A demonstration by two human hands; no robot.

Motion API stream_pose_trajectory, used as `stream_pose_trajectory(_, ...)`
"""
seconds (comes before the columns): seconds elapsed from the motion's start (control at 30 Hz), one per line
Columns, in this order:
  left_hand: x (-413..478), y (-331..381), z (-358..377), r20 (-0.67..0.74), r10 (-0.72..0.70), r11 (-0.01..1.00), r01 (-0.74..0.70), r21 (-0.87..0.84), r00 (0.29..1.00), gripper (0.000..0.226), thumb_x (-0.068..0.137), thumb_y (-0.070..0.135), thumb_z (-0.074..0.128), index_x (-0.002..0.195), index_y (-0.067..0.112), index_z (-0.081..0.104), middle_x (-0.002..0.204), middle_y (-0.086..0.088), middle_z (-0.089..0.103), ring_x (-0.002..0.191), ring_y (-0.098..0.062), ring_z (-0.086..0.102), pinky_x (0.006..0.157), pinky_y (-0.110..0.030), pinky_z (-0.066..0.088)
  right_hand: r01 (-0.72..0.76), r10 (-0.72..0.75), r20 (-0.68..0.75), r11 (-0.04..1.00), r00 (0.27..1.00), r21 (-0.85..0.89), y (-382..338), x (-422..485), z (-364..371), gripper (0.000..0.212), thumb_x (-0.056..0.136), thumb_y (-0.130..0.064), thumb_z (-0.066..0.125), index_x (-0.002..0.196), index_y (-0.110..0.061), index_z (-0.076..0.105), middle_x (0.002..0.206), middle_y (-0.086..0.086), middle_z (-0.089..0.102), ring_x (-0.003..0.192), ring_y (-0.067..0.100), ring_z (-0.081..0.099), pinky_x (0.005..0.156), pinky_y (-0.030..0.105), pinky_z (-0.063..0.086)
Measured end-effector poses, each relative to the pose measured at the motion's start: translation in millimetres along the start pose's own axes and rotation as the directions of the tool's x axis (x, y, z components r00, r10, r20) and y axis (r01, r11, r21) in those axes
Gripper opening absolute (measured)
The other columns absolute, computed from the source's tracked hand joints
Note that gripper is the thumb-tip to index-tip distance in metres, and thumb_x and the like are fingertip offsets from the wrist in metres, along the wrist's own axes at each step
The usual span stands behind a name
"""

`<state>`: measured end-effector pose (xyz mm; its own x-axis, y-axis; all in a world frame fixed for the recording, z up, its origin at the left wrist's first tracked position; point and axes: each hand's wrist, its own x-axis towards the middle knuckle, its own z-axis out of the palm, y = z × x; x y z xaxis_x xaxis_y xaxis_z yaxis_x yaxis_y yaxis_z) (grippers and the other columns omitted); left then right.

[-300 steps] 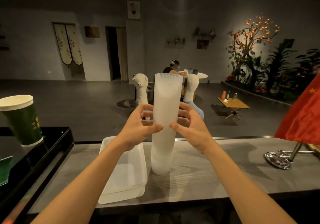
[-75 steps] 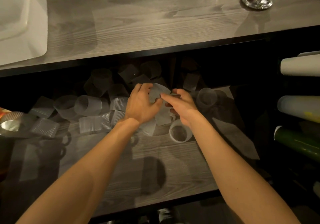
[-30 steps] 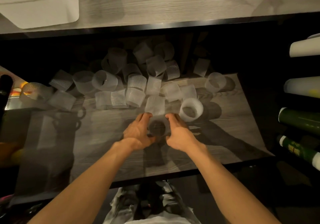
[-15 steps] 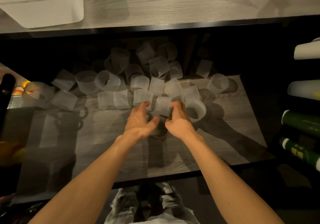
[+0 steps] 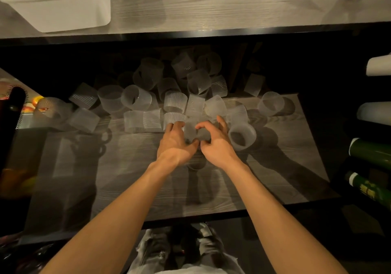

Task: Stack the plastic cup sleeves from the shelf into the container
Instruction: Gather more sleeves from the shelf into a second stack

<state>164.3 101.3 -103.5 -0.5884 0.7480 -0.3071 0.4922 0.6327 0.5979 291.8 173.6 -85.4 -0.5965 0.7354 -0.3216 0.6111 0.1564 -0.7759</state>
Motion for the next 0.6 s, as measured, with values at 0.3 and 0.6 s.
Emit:
stream_pose_trajectory(0.3, -13.0, -4.1, -20.3, 0.069, 0.086, 0.982, -0.073, -0.173, 0.994, 0.032, 0.1, 0.036, 0.046, 0.125, 0.02, 0.057, 0.121, 0.003, 0.051, 0.11, -0.017, 0.052, 0.092, -0.03, 0.038, 0.039, -0.015, -0.172, 0.99, 0.985, 0.134, -12.7, -9.3, -15.3, 0.028, 0.093, -0.013, 0.058, 0.116, -0.025, 0.048, 0.097, 0.001, 0.062, 0.074, 0.013, 0.06, 0.068, 0.029, 0.047)
stream_pose_trajectory(0.6, -25.4, -32.9, -6.0, 0.158, 0.095, 0.984, -0.069, -0.164, 0.983, 0.043, 0.106, 0.044, 0.04, 0.096, 0.012, 0.067, 0.077, -0.007, 0.07, 0.07, -0.017, 0.07, 0.071, -0.031, 0.054, -0.06, 0.06, -0.022, 0.998, 0.998, -0.017, 18.2, -27.0, -5.7, 0.008, 0.093, -0.022, 0.058, 0.1, -0.02, 0.061, 0.077, -0.004, 0.07, 0.075, 0.017, 0.07, 0.078, 0.041, 0.058)
